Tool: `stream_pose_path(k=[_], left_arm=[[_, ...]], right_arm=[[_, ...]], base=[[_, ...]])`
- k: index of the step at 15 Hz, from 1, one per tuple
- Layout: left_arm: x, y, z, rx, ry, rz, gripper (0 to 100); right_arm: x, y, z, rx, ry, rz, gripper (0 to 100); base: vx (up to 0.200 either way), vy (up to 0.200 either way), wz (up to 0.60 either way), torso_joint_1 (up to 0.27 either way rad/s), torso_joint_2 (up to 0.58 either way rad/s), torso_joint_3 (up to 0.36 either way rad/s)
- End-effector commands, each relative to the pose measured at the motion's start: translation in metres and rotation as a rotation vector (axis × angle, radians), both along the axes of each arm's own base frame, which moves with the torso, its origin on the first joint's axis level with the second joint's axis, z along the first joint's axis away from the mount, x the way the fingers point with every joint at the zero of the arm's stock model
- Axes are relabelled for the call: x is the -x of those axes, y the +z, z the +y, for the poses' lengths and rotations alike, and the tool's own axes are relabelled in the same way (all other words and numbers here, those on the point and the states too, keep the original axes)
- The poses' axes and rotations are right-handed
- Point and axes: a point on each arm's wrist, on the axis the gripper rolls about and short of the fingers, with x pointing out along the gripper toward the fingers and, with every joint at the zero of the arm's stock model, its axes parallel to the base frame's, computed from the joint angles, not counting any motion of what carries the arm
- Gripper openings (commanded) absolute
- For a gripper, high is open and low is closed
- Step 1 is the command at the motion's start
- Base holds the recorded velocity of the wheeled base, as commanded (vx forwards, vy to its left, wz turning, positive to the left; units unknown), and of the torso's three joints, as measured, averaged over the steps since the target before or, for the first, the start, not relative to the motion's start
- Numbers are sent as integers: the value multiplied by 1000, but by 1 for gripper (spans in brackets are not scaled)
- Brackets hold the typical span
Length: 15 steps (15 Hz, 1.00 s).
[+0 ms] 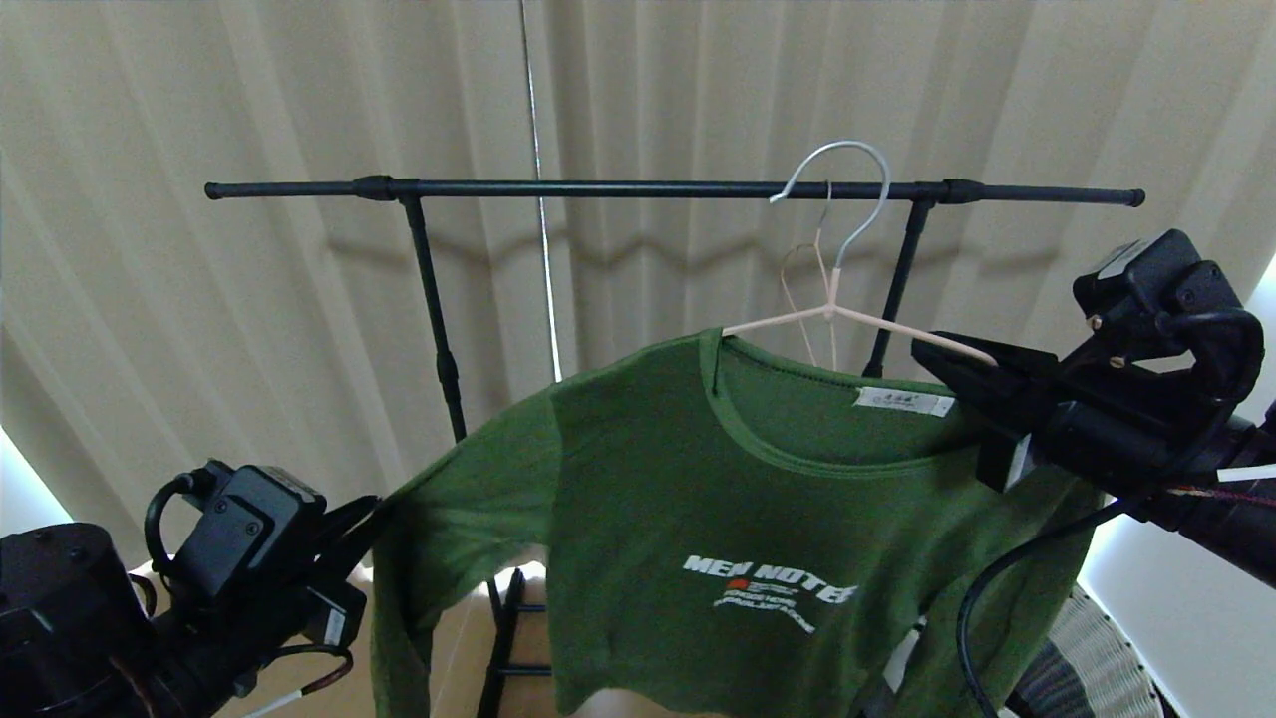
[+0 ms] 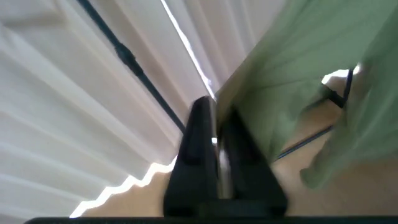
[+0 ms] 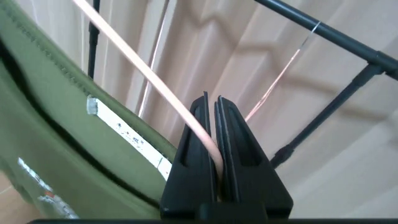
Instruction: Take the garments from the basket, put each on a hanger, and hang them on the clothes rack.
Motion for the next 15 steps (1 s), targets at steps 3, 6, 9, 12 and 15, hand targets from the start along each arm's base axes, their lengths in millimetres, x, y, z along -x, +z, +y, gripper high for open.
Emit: stream_pose_path(k=[3,6,9,12,15], left_arm=[[9,12,-2,25,-25,-62,100],[37,34,8,67,-22,-189,100],[68,56,21,94,38,-279,100],[112,70,40,74,112,-188,100],[146,74,49,117,94,-82,100]], right_arm=[[1,-1,0,0,-1,3,0],[5,-3,-5,23,-89,32,0],[6,-7,-7,54,-152,78,0],[5,-15,-8,95,-214,135,0],[3,-17,-9,100,-236,143,0]], base=[[0,0,0,0,0,0],[0,0,0,0,0,0],[0,0,0,0,0,0],[0,0,0,0,0,0],[0,0,0,0,0,0]])
